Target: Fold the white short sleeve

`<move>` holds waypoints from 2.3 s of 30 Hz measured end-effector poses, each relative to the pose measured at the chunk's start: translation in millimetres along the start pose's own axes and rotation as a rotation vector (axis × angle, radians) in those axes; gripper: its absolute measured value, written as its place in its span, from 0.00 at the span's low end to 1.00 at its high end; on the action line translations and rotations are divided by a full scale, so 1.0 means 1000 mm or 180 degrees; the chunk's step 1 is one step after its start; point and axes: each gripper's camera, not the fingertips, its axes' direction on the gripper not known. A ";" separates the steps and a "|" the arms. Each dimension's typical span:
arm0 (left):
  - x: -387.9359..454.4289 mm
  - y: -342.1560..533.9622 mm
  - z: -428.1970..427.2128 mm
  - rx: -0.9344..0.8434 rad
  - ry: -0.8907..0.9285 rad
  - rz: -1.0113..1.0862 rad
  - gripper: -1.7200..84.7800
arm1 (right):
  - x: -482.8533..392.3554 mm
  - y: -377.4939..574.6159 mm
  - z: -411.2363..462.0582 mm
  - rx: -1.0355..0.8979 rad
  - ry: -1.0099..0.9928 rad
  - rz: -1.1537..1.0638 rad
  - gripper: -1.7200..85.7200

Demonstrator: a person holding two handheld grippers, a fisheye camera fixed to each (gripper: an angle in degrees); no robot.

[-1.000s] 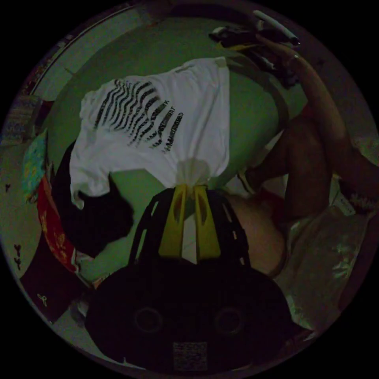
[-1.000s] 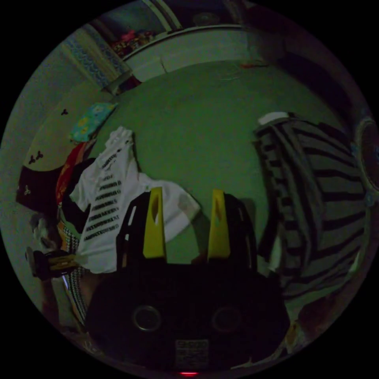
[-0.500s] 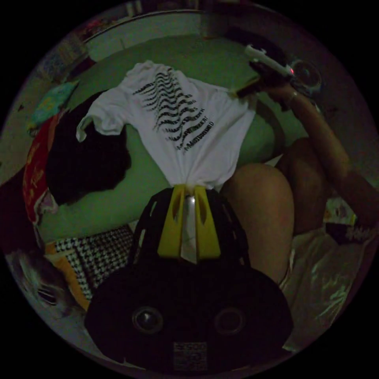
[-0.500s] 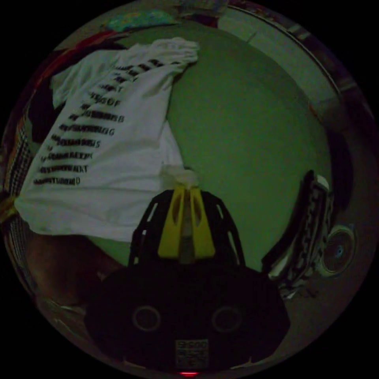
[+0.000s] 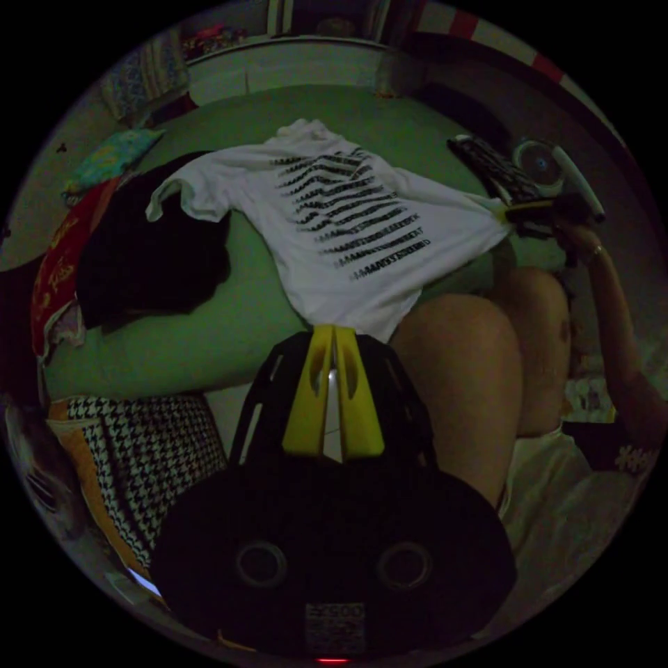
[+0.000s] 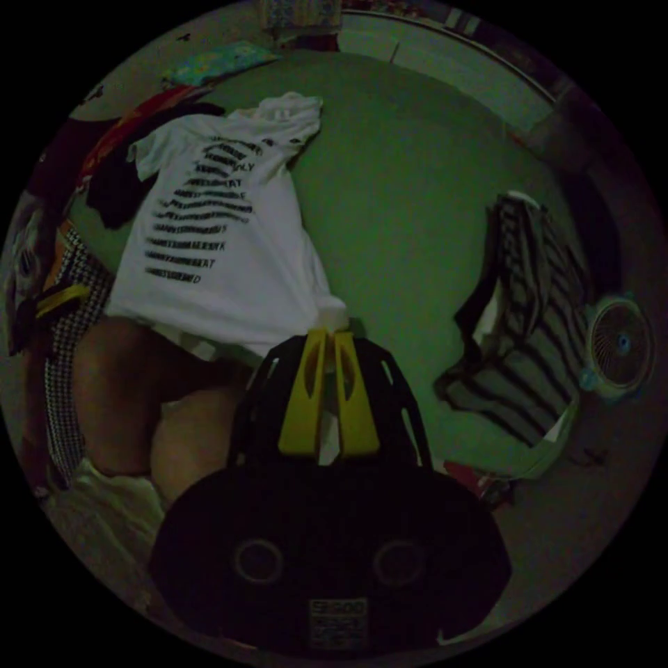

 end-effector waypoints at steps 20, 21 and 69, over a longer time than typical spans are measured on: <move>-0.130 -0.210 -0.004 0.0572 -0.0848 -0.0080 0.20 | 0.019 -0.101 -0.035 0.0778 -0.0770 -0.0094 0.03; -0.135 -0.219 0.001 0.0528 -0.0904 -0.0119 0.20 | 0.023 -0.108 -0.030 0.0748 -0.0836 -0.0087 0.03; -0.221 -0.081 -0.148 0.1073 -0.0816 -0.0392 0.03 | -0.011 -0.181 -0.123 0.1332 -0.0185 -0.0384 0.00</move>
